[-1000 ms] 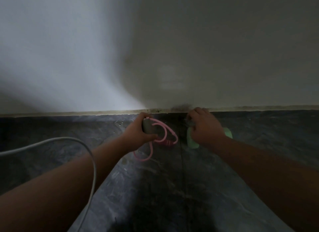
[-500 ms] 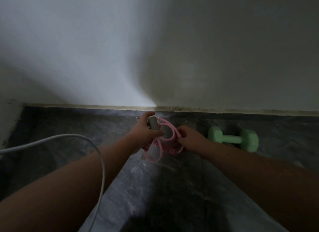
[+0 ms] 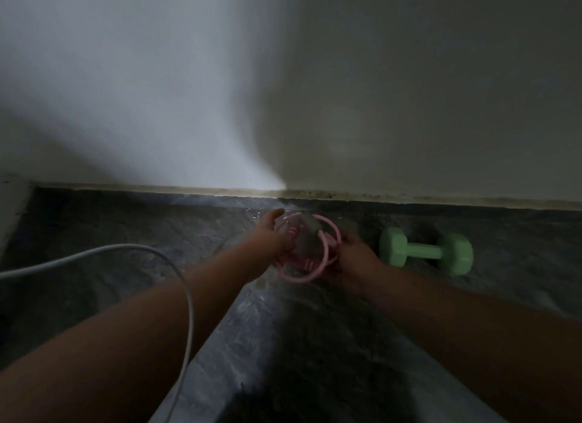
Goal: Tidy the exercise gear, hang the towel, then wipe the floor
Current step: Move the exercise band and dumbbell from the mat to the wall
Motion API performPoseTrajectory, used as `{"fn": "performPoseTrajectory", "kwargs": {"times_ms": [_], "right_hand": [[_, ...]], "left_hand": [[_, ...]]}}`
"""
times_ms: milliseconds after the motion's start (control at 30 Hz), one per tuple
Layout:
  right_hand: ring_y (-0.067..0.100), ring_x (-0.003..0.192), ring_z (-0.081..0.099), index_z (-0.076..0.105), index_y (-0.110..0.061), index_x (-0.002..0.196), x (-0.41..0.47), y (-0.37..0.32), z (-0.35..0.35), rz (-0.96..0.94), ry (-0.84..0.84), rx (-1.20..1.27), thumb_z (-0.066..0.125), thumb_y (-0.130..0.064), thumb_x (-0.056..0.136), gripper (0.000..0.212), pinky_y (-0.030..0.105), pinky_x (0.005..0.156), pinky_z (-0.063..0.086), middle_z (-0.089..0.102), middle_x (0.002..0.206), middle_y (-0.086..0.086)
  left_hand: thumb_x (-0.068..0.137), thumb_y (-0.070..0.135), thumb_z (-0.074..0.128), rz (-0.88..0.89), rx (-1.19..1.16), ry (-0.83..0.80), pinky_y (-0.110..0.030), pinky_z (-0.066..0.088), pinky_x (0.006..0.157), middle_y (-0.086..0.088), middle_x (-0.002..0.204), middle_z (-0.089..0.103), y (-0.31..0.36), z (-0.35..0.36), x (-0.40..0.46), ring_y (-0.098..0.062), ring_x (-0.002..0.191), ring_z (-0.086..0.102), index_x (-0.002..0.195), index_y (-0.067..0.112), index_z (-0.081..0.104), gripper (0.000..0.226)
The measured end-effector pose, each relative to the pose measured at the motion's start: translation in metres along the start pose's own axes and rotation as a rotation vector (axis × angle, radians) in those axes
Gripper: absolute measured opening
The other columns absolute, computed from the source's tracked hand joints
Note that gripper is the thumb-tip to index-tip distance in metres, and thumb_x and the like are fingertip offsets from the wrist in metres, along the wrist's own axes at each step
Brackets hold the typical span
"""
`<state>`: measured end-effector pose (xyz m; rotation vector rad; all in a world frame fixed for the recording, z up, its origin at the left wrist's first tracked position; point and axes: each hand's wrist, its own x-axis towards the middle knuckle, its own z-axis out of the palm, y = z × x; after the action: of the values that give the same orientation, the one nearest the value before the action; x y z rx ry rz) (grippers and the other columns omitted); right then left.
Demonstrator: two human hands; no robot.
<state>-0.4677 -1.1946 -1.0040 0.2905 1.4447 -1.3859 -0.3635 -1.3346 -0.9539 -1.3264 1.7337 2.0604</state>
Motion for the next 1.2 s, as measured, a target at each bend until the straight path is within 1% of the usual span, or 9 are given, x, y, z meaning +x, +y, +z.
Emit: {"fn": "performPoseTrajectory", "kwargs": {"times_ms": [133, 333, 467, 600, 700, 800, 933, 1033, 1200], "right_hand": [[0.034, 0.093, 0.068, 0.060, -0.017, 0.120, -0.003, -0.003, -0.003, 0.018, 0.012, 0.046, 0.049, -0.005, 0.098, 0.027, 0.048, 0.076, 0.060, 0.069, 0.110, 0.016], [0.024, 0.070, 0.069, 0.059, -0.024, 0.114, -0.011, -0.006, -0.003, 0.045, -0.016, 0.019, 0.039, -0.008, 0.103, 0.027, 0.039, 0.063, 0.057, 0.066, 0.097, 0.010], [0.033, 0.094, 0.065, 0.059, -0.030, 0.105, -0.012, -0.006, -0.005, 0.089, -0.012, 0.022, 0.039, -0.011, 0.103, 0.027, 0.052, 0.084, 0.057, 0.062, 0.110, 0.014], [0.038, 0.103, 0.065, 0.056, -0.027, 0.125, 0.003, -0.007, -0.003, -0.018, 0.078, -0.032, 0.038, -0.015, 0.104, 0.030, 0.062, 0.088, 0.053, 0.065, 0.115, 0.013], [0.032, 0.100, 0.068, 0.059, -0.027, 0.126, 0.020, -0.001, -0.008, -0.099, 0.102, -0.231, 0.058, -0.020, 0.095, 0.032, 0.054, 0.089, 0.056, 0.068, 0.115, 0.012], [0.019, 0.103, 0.065, 0.064, -0.025, 0.119, 0.039, 0.017, -0.020, -0.225, 0.179, -0.533, 0.078, -0.024, 0.074, 0.047, 0.037, 0.095, 0.052, 0.070, 0.113, 0.000], [0.015, 0.106, 0.063, 0.054, -0.039, 0.127, 0.106, 0.062, -0.048, -0.239, 0.178, -0.824, 0.076, -0.047, 0.062, 0.069, 0.041, 0.095, 0.053, 0.067, 0.116, -0.011], [0.009, 0.105, 0.064, 0.053, -0.042, 0.128, 0.065, 0.032, -0.033, -0.264, 0.100, -0.800, 0.080, -0.038, 0.071, 0.062, 0.033, 0.092, 0.054, 0.067, 0.114, -0.013], [-0.001, 0.092, 0.062, 0.066, -0.035, 0.103, -0.055, -0.038, 0.003, -0.331, 0.073, -0.745, 0.068, -0.027, 0.092, 0.013, 0.004, 0.071, 0.040, 0.066, 0.093, -0.020]], "left_hand": [[0.092, 0.012, 0.065, 0.028, 0.305, 0.075, -0.024, 0.052, 0.053, -0.008, 0.122, 0.059, -0.012, -0.002, 0.010, -0.028, 0.086, 0.070, 0.138, 0.013, 0.047, 0.049], [0.093, 0.016, 0.065, -0.032, 0.263, 0.155, -0.025, 0.052, 0.053, -0.009, 0.115, 0.065, -0.023, -0.005, 0.014, -0.026, 0.086, 0.072, 0.133, 0.019, 0.052, 0.042], [0.092, 0.009, 0.063, -0.045, 0.113, 0.134, -0.027, 0.054, 0.056, -0.011, 0.119, 0.061, -0.024, -0.002, 0.014, -0.027, 0.085, 0.068, 0.131, 0.017, 0.052, 0.041], [0.092, 0.016, 0.065, 0.015, 0.023, 0.166, -0.031, 0.058, 0.066, -0.010, 0.136, 0.053, -0.019, 0.008, 0.019, -0.029, 0.102, 0.064, 0.141, 0.022, 0.042, 0.055], [0.091, 0.013, 0.065, -0.045, 0.022, 0.149, -0.044, 0.052, 0.093, -0.014, 0.152, 0.036, -0.019, 0.018, 0.023, -0.031, 0.117, 0.054, 0.152, 0.026, 0.027, 0.073], [0.092, 0.001, 0.058, -0.112, 0.022, 0.101, -0.037, 0.052, 0.082, -0.019, 0.145, 0.042, -0.024, 0.023, 0.024, -0.024, 0.100, 0.057, 0.150, 0.017, 0.030, 0.067], [0.093, 0.007, 0.061, -0.111, 0.038, 0.128, -0.034, 0.053, 0.082, -0.019, 0.143, 0.044, -0.027, 0.020, 0.027, -0.018, 0.094, 0.057, 0.149, 0.012, 0.032, 0.063], [0.092, 0.007, 0.062, -0.096, 0.091, 0.190, -0.030, 0.052, 0.081, -0.019, 0.150, 0.039, -0.023, 0.013, 0.022, -0.021, 0.106, 0.056, 0.150, 0.012, 0.032, 0.066], [0.094, 0.000, 0.053, -0.139, 0.062, 0.245, -0.033, 0.055, 0.075, -0.015, 0.134, 0.053, -0.011, -0.005, -0.039, -0.016, 0.089, 0.059, 0.140, 0.011, 0.044, 0.048]]}}
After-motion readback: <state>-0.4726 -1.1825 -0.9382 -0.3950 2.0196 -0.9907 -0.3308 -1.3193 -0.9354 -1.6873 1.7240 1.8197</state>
